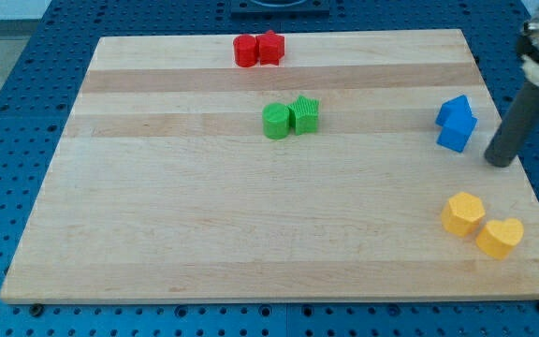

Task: Move blue triangle closer to green star

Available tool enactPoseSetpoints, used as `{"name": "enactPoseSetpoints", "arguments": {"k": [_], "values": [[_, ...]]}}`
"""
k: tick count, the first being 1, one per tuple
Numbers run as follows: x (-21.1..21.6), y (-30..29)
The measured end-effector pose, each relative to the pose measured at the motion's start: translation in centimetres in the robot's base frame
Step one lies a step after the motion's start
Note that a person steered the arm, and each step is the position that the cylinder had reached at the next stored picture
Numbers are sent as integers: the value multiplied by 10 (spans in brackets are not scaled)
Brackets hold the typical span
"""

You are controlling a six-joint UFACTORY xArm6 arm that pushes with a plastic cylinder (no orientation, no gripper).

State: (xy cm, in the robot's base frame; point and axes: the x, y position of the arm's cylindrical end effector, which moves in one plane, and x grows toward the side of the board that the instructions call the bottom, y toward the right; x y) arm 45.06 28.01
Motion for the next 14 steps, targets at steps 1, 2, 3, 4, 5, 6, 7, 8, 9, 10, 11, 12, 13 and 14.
{"name": "enactPoseSetpoints", "arguments": {"k": [1,2,3,4,5,6,7,8,9,10,11,12,13,14], "values": [[-32,5],[-62,5],[-66,-10],[-65,-28],[-64,-45],[-64,-69],[-64,-97],[-64,-121],[-64,-138],[-71,-135],[-92,-132],[-98,-133],[-88,-135],[-83,-142]]}}
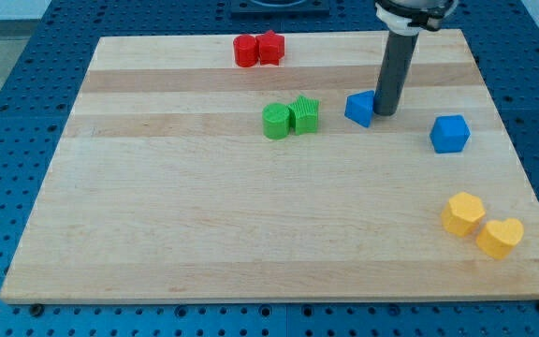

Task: Move blue triangle closer to green star

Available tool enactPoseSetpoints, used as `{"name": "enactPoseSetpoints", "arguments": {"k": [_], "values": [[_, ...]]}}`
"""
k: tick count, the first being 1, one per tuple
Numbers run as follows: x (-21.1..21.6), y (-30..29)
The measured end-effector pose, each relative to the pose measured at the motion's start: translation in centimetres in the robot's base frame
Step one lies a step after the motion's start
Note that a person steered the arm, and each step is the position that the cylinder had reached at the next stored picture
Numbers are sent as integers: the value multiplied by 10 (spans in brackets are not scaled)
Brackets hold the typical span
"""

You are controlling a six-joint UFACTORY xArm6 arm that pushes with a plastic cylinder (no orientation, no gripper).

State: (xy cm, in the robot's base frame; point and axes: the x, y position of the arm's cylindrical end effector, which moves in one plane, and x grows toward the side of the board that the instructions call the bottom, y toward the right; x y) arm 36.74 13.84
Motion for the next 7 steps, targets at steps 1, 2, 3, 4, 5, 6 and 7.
{"name": "enactPoseSetpoints", "arguments": {"k": [1,2,3,4,5,6,7], "values": [[0,-5],[-1,-5],[-1,-11],[6,-16],[15,-25],[20,-37],[25,-47]]}}
